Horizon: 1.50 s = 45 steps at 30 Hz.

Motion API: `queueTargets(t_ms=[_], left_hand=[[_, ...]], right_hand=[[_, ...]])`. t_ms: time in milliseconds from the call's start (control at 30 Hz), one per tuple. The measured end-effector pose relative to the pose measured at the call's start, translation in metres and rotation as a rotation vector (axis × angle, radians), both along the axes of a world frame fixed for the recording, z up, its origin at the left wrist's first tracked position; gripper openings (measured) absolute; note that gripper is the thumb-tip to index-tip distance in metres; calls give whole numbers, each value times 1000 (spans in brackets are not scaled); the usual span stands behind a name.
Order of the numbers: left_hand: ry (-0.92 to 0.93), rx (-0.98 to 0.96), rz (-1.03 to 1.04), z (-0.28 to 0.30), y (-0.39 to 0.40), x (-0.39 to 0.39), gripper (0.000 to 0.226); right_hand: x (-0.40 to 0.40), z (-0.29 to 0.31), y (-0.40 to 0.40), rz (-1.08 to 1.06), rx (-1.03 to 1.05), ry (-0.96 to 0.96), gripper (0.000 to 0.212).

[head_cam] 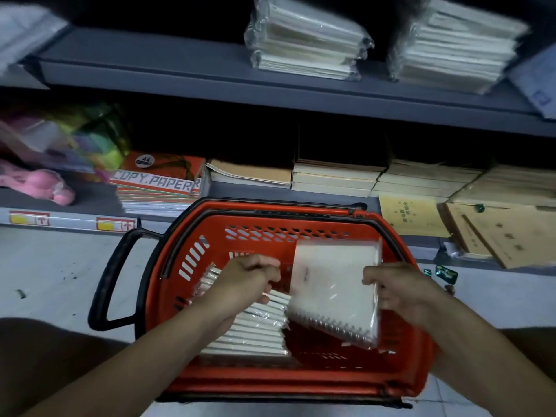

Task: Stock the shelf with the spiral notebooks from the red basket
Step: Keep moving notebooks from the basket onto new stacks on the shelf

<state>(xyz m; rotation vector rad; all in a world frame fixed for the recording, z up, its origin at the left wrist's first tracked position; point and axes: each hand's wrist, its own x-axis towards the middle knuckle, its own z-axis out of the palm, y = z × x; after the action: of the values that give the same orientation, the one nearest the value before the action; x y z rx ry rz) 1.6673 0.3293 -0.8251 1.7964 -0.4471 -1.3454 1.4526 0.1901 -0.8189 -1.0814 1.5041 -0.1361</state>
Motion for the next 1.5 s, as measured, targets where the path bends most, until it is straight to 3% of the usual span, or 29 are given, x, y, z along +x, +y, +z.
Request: queueTargets(t_ms=[133, 300, 400, 533, 633, 767, 933, 1067, 1133, 1267, 1367, 1500], left_hand=[[5, 51, -55, -10, 13, -13, 16], [65, 66, -151, -8, 25, -31, 23], [294, 20, -139, 1, 28, -46, 41], [586, -239, 143, 15, 23, -63, 29], [508, -380, 262, 22, 26, -59, 35], [352, -442, 287, 36, 32, -45, 40], [164, -513, 102, 60, 40, -22, 42], [-121, -622, 138, 75, 33, -7, 37], [-108, -645, 151, 86, 29, 2, 36], [189, -733, -60, 109, 31, 20, 63], [128, -827, -64, 126, 32, 27, 57], [87, -840, 28, 131, 26, 31, 54]], right_hand=[[-25, 38, 11, -3, -32, -144, 13], [-41, 59, 25, -73, -16, -297, 24], [-42, 61, 26, -128, 9, -450, 26], [-26, 50, 38, -151, 69, -624, 33], [-24, 47, 40, -103, 80, -639, 56], [-28, 67, 35, 122, 5, -598, 36], [-26, 74, 51, 89, -151, -595, 48], [-11, 74, 73, 86, -250, -663, 42], [-2, 79, 78, 48, -287, -728, 43], [15, 90, 81, 27, -452, -715, 51], [25, 97, 76, -17, -508, -740, 67], [37, 115, 70, 85, -496, -827, 70]])
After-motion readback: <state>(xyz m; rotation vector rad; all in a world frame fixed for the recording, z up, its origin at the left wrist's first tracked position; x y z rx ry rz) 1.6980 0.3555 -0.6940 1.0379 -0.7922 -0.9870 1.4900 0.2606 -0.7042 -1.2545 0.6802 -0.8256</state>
